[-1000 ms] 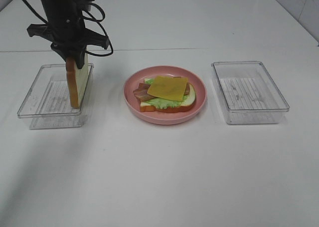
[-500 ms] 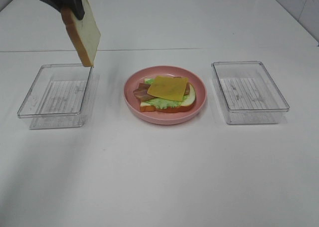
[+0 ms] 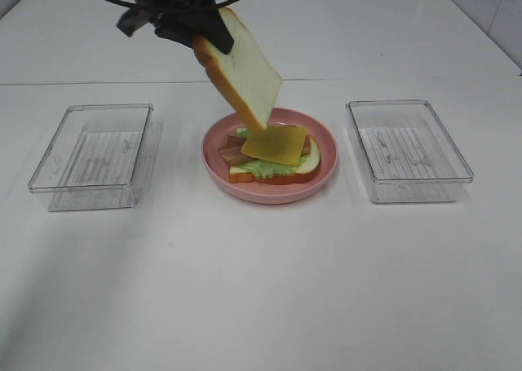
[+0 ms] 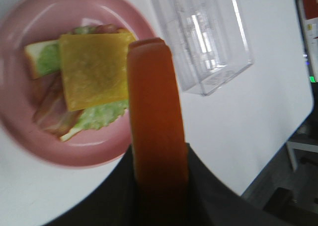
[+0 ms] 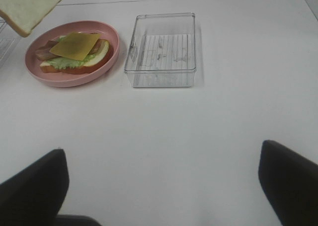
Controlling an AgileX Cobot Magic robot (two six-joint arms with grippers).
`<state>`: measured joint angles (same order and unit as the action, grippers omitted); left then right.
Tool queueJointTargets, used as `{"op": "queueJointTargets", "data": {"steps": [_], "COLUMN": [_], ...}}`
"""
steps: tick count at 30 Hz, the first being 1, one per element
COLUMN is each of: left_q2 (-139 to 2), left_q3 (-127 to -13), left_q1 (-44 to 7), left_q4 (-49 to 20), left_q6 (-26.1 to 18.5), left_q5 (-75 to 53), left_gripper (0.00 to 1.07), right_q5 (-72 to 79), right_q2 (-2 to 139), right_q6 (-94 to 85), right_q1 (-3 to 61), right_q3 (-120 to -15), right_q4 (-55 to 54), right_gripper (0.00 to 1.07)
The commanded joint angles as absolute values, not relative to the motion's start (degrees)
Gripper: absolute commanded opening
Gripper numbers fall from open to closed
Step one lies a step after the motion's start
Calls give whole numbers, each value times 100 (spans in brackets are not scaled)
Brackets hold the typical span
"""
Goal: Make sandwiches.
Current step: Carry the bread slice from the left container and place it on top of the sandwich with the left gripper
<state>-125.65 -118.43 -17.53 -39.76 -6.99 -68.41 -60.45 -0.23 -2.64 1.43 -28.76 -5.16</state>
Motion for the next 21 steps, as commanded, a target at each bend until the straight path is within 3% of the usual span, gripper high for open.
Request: {"op": "queueJointTargets", "data": {"steps": [1,12,18,21], "left_q2": [-12697,-12880,-12886,-12886], "left_q3": [-11814,-11098,-10376,-10250], "left_q1": [-1759,-1782,-1782,-1782], "left_q4": [-4521,-5151,-6417,-6629], "left_q6": [-934,-997,-1851,-2086], "left_q5": [-6532,-5231,-4922,-4859], "left_gripper": [0,0,0,0], "right_q5": [-6016,-6016,-6016,-6016], "right_q2": [-155,-155,-155,-155], "right_q6": [-338,-338,-338,-338], "right_q1": [115,115,115,115], "right_q3": [-2871,-2871,-2871,-2871], "right_q4": [-550,-550,-550,-550], "right_gripper": [98,98,98,98]}}
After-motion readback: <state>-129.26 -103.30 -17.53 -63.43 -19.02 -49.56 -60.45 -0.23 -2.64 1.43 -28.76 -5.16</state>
